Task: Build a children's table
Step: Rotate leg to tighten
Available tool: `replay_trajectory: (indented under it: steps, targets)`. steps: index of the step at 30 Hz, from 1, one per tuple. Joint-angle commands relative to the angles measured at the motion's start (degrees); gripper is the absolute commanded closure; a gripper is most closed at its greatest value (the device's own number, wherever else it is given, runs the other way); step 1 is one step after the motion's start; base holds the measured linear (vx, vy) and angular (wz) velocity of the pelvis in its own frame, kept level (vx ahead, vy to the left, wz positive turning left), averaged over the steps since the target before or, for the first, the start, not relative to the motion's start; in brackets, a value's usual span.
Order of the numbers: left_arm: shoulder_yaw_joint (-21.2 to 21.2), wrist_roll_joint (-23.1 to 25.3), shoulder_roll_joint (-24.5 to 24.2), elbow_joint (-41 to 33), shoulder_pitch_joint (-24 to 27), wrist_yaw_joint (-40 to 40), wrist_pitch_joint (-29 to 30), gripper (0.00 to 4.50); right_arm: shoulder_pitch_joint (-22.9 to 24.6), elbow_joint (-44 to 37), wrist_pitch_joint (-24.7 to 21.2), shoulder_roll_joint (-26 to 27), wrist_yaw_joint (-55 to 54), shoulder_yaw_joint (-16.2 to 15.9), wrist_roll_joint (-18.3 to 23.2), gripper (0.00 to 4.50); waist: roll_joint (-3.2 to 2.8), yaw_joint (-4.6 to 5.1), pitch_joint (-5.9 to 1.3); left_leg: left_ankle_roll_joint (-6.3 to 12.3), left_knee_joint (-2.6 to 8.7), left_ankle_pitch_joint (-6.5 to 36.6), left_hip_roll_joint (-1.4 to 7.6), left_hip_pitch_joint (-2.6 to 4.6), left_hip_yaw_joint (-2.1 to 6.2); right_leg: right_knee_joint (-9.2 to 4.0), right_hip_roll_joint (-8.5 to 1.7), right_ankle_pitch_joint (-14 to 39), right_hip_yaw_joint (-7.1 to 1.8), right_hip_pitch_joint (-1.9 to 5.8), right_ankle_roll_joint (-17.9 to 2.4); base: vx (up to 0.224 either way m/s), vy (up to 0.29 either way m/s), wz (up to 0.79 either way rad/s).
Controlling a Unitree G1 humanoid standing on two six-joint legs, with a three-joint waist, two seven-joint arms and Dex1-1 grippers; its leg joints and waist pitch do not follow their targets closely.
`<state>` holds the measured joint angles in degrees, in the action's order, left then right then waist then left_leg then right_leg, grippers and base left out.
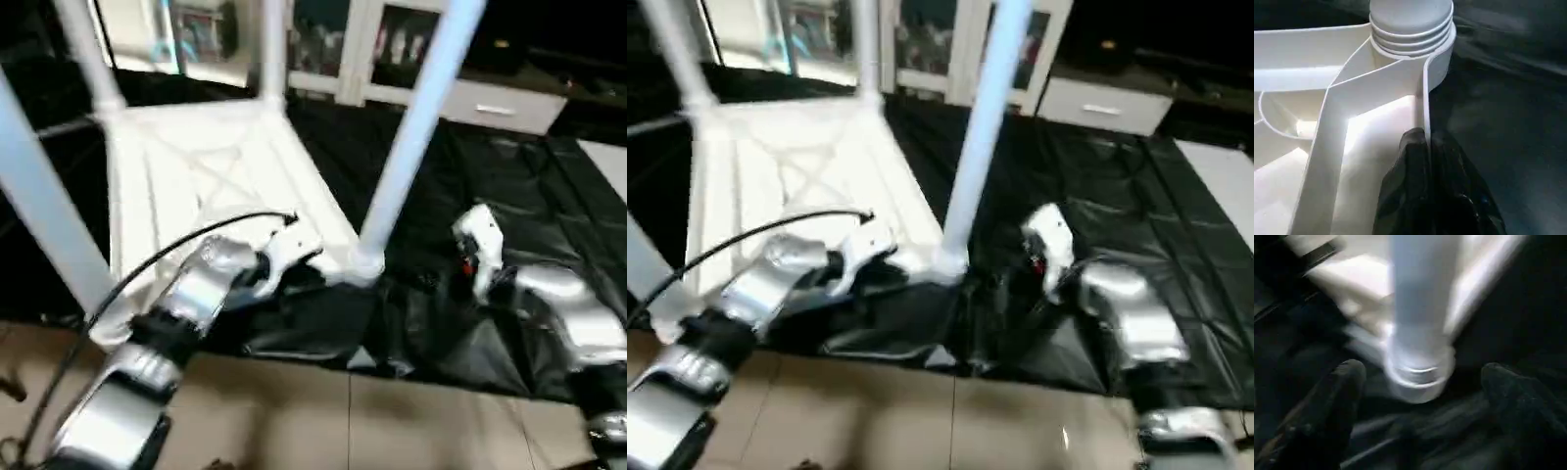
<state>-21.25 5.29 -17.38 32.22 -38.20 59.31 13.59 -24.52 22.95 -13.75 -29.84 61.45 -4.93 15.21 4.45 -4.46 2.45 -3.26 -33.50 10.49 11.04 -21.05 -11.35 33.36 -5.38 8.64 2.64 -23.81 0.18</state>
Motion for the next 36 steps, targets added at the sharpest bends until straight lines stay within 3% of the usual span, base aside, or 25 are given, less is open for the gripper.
replay_trajectory:
  steps: [1,6,7,9,15,20,26,36]
  targets:
    - [-5.4,-0.4,-0.1,-0.8,2.8,6.7,0.9,4.50,-0.3,-1.1,-0.6,-1.6,4.2,-1.9,-0.3,0.05,0.38,0.07,-2.95,1.96,4.38,16.6,2.59,0.90,0.91,-3.66,-2.93,18.0,-1.71,2.13,-11.1,0.000,0.000,0.00]
    - [-6.1,-1.2,-1.5,-4.1,3.6,9.4,2.6,4.50,-1.7,0.7,-0.2,-2.3,7.7,-3.5,-1.3,0.05,0.39,-0.61,-2.90,1.31,4.28,16.3,2.58,1.43,0.58,-3.64,-2.78,17.4,-1.90,1.60,-11.5,0.000,0.000,0.00]
    - [-6.1,-1.1,-1.6,-4.5,3.6,9.5,2.8,4.50,-2.1,1.3,0.9,-2.2,8.1,-4.0,-1.8,0.05,0.63,-0.63,-2.96,1.30,4.26,16.1,2.60,1.33,0.59,-3.58,-2.84,17.2,-1.90,1.73,-11.5,0.000,0.000,0.00]
    - [-6.1,-1.1,-1.7,-4.8,3.7,9.6,2.9,4.50,-2.5,2.0,1.7,-1.9,8.3,-4.3,-2.2,0.05,0.50,-0.53,-2.96,0.96,4.40,16.0,2.53,0.98,0.79,-3.50,-2.90,17.9,-1.85,1.97,-11.0,0.000,0.000,0.00]
    - [-6.1,-0.6,-2.0,-5.8,3.6,10.4,3.9,4.50,-6.4,8.2,7.5,0.3,8.6,-7.9,-6.7,0.05,0.56,-0.35,-3.17,0.77,4.18,14.9,2.37,0.98,0.73,-3.27,-2.81,15.8,-1.86,2.06,-11.4,0.000,0.000,0.00]
    - [-6.3,-0.6,-2.3,-6.2,3.6,10.4,4.3,4.50,-7.7,10.7,8.9,1.1,9.6,-8.6,-7.3,0.44,0.69,-0.30,-3.27,1.78,4.00,12.9,2.30,0.79,0.65,-2.85,-2.66,12.9,-1.80,2.35,-12.4,0.000,0.000,0.00]
    - [-6.3,-0.4,-2.6,-6.4,3.8,10.6,4.7,4.50,-8.8,13.5,10.0,2.2,11.6,-8.1,-6.6,0.75,0.60,-0.30,-3.23,1.52,4.03,14.4,2.37,0.94,0.72,-3.10,-2.78,15.4,-1.82,2.27,-12.2,0.000,0.000,0.00]
    - [-6.5,-0.4,-2.5,-6.4,3.8,10.7,5.3,4.50,-9.8,17.1,11.3,3.2,13.5,-6.9,-6.1,1.58,0.73,-0.30,-3.34,2.30,3.79,12.6,2.34,0.92,0.60,-2.75,-2.69,13.1,-1.80,2.39,-13.3,0.000,0.000,0.00]
